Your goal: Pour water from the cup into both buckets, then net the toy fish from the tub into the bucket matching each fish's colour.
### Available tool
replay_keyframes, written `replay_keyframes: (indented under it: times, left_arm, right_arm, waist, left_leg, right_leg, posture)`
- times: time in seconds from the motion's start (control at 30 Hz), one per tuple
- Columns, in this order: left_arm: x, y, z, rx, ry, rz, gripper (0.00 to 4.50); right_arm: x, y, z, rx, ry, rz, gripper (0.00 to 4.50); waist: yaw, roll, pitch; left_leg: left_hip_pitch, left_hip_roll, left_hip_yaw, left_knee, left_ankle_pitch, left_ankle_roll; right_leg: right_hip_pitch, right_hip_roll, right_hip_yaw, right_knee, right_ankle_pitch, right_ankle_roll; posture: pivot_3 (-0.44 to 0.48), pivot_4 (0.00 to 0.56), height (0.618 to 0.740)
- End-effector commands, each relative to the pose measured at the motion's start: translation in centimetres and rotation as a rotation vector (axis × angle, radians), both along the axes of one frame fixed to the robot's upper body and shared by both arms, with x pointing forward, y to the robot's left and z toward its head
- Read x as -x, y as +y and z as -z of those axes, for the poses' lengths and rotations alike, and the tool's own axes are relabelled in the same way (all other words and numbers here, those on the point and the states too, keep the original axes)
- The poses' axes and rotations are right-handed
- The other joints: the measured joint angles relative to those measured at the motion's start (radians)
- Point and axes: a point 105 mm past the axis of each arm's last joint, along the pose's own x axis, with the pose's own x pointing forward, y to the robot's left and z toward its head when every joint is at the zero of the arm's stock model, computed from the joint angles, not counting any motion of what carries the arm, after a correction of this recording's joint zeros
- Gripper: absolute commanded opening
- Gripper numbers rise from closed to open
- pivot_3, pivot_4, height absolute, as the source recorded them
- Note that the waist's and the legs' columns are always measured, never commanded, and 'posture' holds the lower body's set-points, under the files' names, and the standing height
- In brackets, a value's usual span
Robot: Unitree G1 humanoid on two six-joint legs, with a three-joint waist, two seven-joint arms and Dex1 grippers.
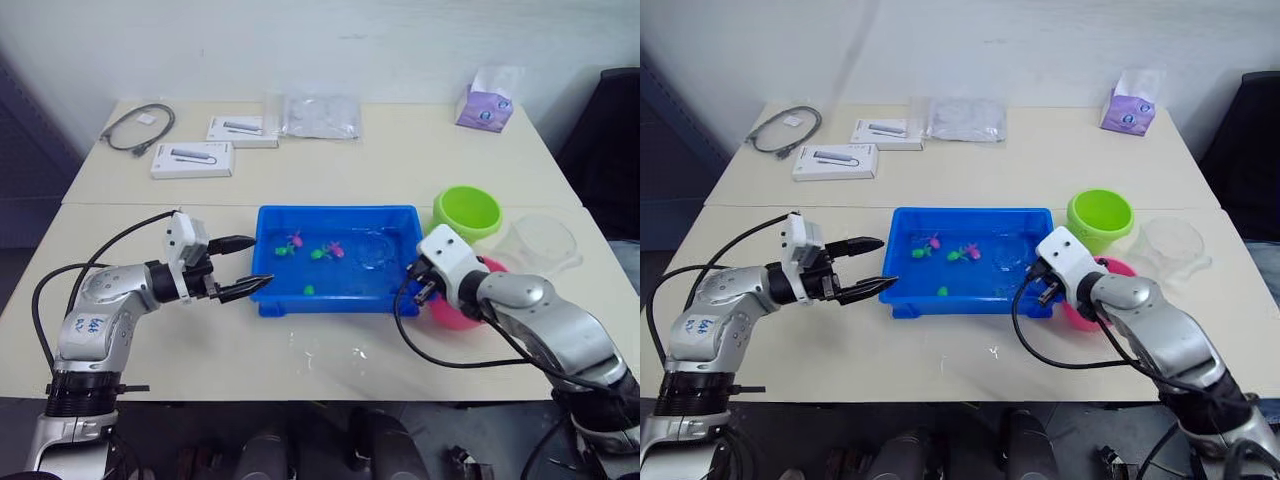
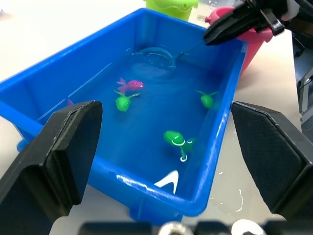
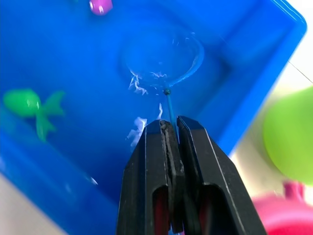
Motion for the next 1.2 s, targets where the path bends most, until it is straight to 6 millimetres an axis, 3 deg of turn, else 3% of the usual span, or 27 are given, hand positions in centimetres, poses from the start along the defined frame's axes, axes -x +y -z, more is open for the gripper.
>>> replay_keyframes:
  times: [0.03,0.37,0.63,0.93,1.2]
  left_arm:
    - [0.3,1.1,-0.4,0.004,-0.045,-0.010,4.49]
    - [0.9,2.5,0.7,-0.009,-0.043,-0.037,4.49]
    - [1.2,2.5,0.7,-0.008,-0.046,-0.028,4.49]
    - [1.1,2.0,0.2,0.037,-0.070,0.045,4.49]
    - [1.0,-1.0,-0.8,0.082,-0.079,0.202,4.49]
  right_arm:
    - [-0.4,1.3,-0.7,-0.022,-0.021,-0.052,0.00]
    - [-0.9,2.4,-1.3,-0.161,-0.015,-0.052,0.00]
    - [0.3,1.7,-1.9,-0.227,0.001,-0.053,0.00]
    - [3.4,-0.1,-3.6,-0.300,-0.041,-0.105,0.00]
    - [7.5,-3.6,-5.6,-0.381,-0.165,-0.055,0.00]
  waist:
    - [0.000,0.000,0.000]
    - [0.001,0.000,0.000]
    - [0.001,0.000,0.000]
    - [0.005,0.000,0.000]
    - [0.010,0.000,0.000]
  left_leg:
    - [0.000,0.000,0.000,0.000,0.000,0.000]
    - [0.000,0.000,0.000,0.000,0.000,0.000]
    - [0.000,0.000,0.000,-0.001,0.000,-0.001]
    - [-0.001,0.000,-0.001,-0.001,-0.001,-0.001]
    - [-0.001,0.000,-0.001,-0.001,-0.001,-0.001]
  right_leg:
    - [0.000,0.000,0.000,0.000,0.000,0.000]
    - [0.000,-0.001,-0.002,0.000,0.000,0.000]
    - [0.000,-0.001,-0.002,0.000,0.000,0.000]
    - [0.000,-0.001,-0.002,-0.001,0.000,0.000]
    - [0.001,0.000,-0.002,-0.001,0.000,0.000]
  posture:
    - [0.000,0.150,0.740]
    - [0.000,0.150,0.740]
    - [0.000,0.150,0.740]
    - [0.000,0.150,0.740]
    - [0.000,0.150,0.740]
